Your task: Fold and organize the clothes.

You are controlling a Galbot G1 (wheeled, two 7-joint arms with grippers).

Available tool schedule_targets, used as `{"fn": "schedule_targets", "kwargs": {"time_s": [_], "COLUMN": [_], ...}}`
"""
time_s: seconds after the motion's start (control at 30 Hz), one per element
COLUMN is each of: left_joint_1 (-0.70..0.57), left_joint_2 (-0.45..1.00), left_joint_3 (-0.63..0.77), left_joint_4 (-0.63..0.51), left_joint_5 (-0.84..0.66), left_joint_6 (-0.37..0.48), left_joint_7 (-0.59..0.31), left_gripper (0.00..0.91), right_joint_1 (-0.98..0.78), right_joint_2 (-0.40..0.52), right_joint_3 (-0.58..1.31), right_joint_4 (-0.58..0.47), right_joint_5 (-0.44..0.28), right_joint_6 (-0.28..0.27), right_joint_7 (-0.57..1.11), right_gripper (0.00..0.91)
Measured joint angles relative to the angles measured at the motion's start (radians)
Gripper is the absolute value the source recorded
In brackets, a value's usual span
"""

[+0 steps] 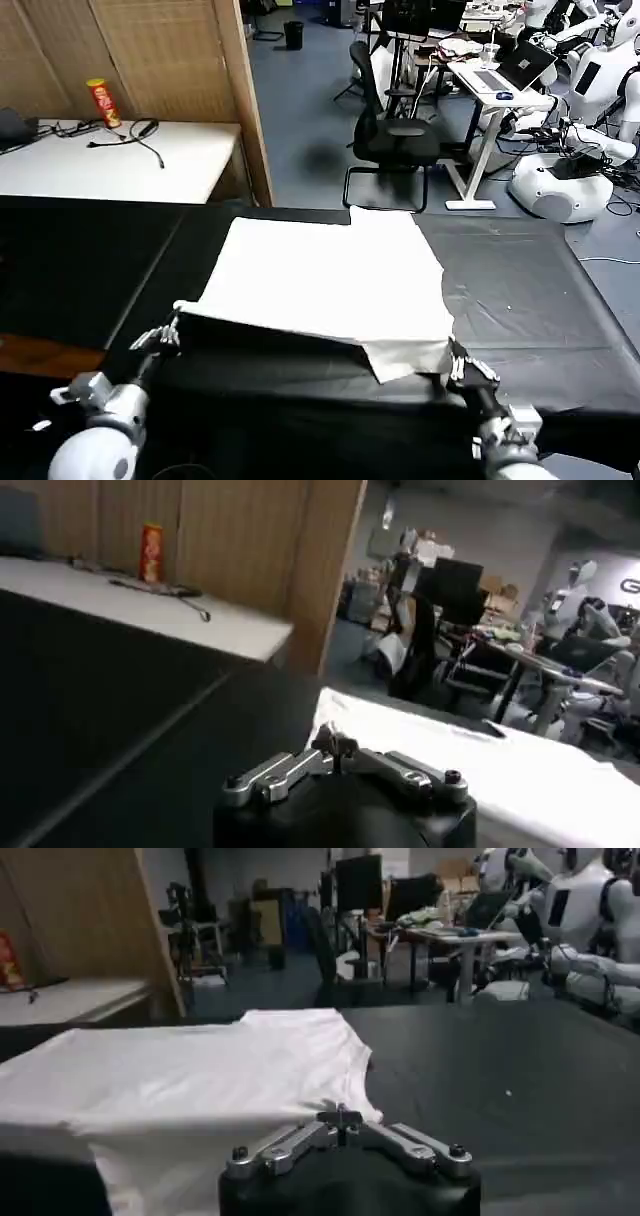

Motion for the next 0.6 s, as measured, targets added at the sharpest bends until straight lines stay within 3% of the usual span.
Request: {"fn": "schedule_targets", "kwargs": {"time_s": [0.37,0.6], "left_joint_1": [-0.133,-0.213], "left_joint_2": [0.051,0.072], "left_joint_3": [0.061,0.108], "left_joint_4": [0.149,0.228], "left_joint_5": [0.083,0.098], "left_joint_6": [0.004,0.008], "left_joint_7": [0.007,0.006], "left_gripper": [0.000,0.000], "right_joint_1": [0.168,0.237], "right_joint_2": [-0.023,-0.021], "right_joint_3": [-0.065,-0.096], "right_joint_4": [-0.187,-0.277], "right_joint_5": [-0.009,-0.009], "right_joint_6": [0.001,0.032], "right_joint_7": [-0.015,-0.039], "right_gripper": [0.000,0.000]}}
